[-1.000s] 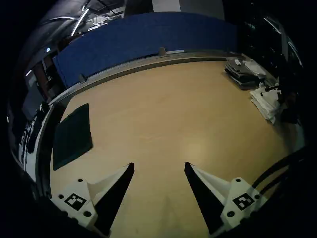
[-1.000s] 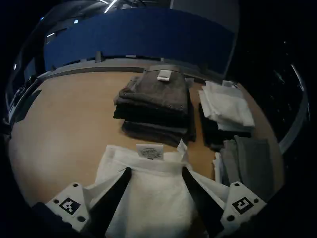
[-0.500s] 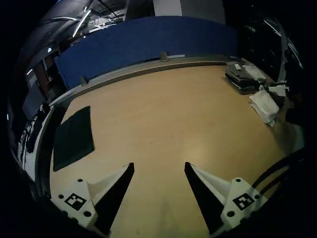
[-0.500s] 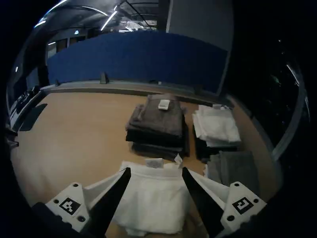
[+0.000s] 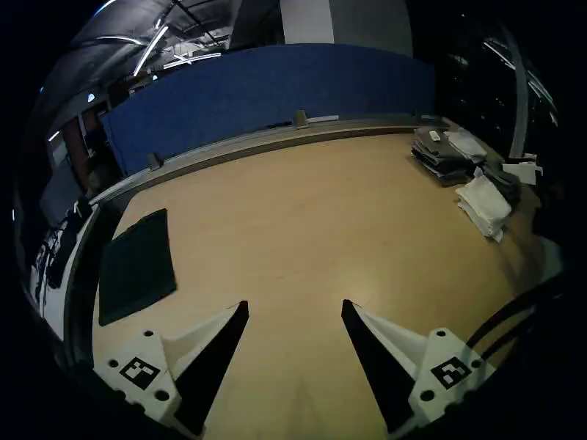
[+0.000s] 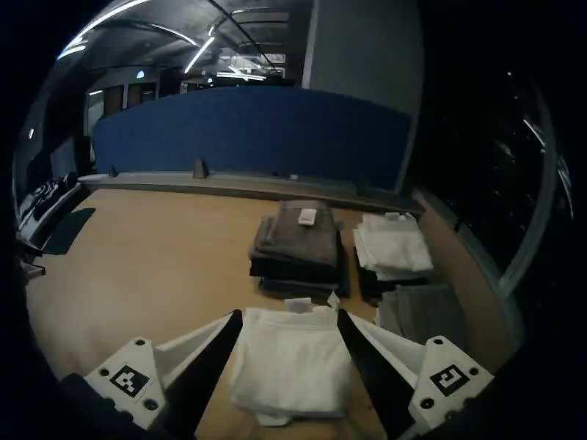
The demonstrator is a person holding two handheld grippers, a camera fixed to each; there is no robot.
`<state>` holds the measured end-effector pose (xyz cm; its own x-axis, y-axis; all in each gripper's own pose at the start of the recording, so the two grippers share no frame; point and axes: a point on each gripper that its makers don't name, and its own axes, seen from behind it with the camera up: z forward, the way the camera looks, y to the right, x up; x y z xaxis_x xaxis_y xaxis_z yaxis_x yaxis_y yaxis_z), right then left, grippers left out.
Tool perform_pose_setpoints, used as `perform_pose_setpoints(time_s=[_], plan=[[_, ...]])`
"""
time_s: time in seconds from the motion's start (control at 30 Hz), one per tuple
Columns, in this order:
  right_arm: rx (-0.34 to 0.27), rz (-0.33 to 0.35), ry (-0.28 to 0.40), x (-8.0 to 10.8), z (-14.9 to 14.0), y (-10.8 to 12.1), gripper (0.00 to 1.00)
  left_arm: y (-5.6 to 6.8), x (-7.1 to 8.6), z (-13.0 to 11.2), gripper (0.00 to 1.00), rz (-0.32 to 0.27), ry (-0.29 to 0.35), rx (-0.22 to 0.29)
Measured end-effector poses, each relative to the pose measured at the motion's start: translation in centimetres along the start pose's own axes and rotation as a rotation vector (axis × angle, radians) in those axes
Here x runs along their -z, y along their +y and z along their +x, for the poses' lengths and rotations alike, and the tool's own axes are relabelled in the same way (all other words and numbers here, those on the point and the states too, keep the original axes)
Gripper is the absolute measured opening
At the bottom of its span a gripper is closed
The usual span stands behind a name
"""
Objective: Fold towel
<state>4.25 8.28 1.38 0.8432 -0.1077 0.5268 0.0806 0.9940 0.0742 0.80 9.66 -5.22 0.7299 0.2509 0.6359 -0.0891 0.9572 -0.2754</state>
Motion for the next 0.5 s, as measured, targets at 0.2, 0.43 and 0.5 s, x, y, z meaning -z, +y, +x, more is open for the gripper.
perform_pose_setpoints(time_s=[0.2,0.43,0.5], plan=[[-0.056,0.014,0.137,2.4,1.9,-1.6,1.00,0.0,0.4,1.2,0.94,-0.013,0.062,0.032],[-0.118,-0.004,0.347,6.2,4.8,-3.2,1.00,-0.5,1.1,2.8,0.94,-0.012,0.155,0.074],[-0.139,-0.019,0.386,7.1,5.2,-3.6,1.00,-0.6,1.3,3.3,0.94,-0.008,0.184,0.076]])
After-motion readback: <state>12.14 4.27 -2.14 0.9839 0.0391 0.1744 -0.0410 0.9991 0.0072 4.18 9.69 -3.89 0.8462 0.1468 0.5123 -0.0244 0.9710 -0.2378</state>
